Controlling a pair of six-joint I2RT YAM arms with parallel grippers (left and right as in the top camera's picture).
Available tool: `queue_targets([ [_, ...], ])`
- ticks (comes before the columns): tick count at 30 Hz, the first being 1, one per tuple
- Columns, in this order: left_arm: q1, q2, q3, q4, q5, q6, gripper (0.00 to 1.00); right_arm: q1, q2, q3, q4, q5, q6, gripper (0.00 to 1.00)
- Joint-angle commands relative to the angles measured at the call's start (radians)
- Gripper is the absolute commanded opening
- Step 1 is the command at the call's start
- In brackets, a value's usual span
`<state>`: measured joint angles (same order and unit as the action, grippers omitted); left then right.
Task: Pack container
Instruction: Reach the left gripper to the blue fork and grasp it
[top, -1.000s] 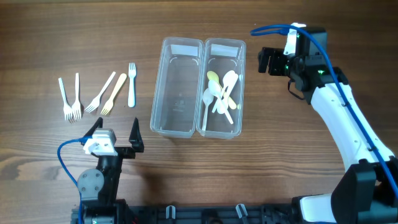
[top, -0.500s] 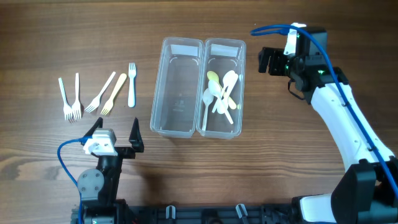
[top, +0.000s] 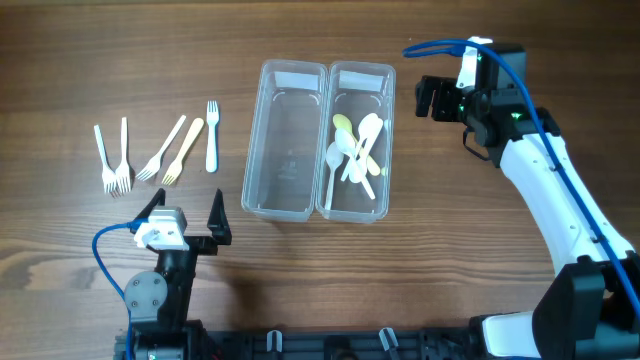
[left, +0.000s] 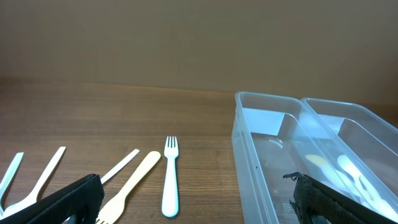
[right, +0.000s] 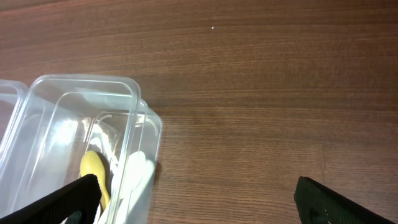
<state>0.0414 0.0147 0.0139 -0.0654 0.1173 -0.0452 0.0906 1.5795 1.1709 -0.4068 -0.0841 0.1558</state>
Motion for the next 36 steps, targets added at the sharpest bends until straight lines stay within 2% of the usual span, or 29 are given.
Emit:
queue_targets([
  [1,0.000,-0.004,-0.008,0.002,-0.006,0.015,1.00,0.003,-0.005,0.001,-0.001,0.021,-0.011,1.00],
  [6,0.000,-0.004,-0.008,0.009,0.040,-0.022,1.00,0.003,-0.005,0.001,-0.001,0.021,-0.010,1.00],
  [8,0.000,-0.004,-0.008,0.060,0.046,-0.018,1.00,0.003,-0.005,0.001,-0.001,0.021,-0.010,1.00],
  [11,0.000,-0.004,0.006,0.138,0.146,-0.019,1.00,0.003,-0.005,0.001,-0.001,0.021,-0.010,1.00],
  [17,0.001,0.108,0.199,0.034,0.158,-0.024,1.00,0.003,-0.005,0.001,-0.001,0.021,-0.011,1.00],
  [21,0.001,0.353,0.435,-0.073,0.103,-0.007,1.00,0.003,-0.005,0.001,-0.001,0.021,-0.010,1.00],
  [24,0.001,0.604,0.681,-0.233,0.090,-0.007,1.00,0.003,-0.005,0.001,-0.001,0.021,-0.010,1.00],
  [26,0.000,0.830,0.904,-0.407,0.095,-0.009,1.00,0.003,-0.005,0.001,-0.001,0.021,-0.011,1.00],
  [30,0.000,1.123,1.175,-0.600,0.095,-0.015,1.00,0.003,-0.005,0.001,-0.001,0.021,-0.010,1.00],
  [32,0.000,1.228,1.241,-0.643,0.095,-0.015,1.00,0.003,-0.005,0.001,-0.001,0.021,-0.011,1.00],
  [36,0.000,1.359,1.259,-0.639,0.099,-0.015,1.00,0.003,-0.005,0.001,-0.001,0.021,-0.010,1.00],
])
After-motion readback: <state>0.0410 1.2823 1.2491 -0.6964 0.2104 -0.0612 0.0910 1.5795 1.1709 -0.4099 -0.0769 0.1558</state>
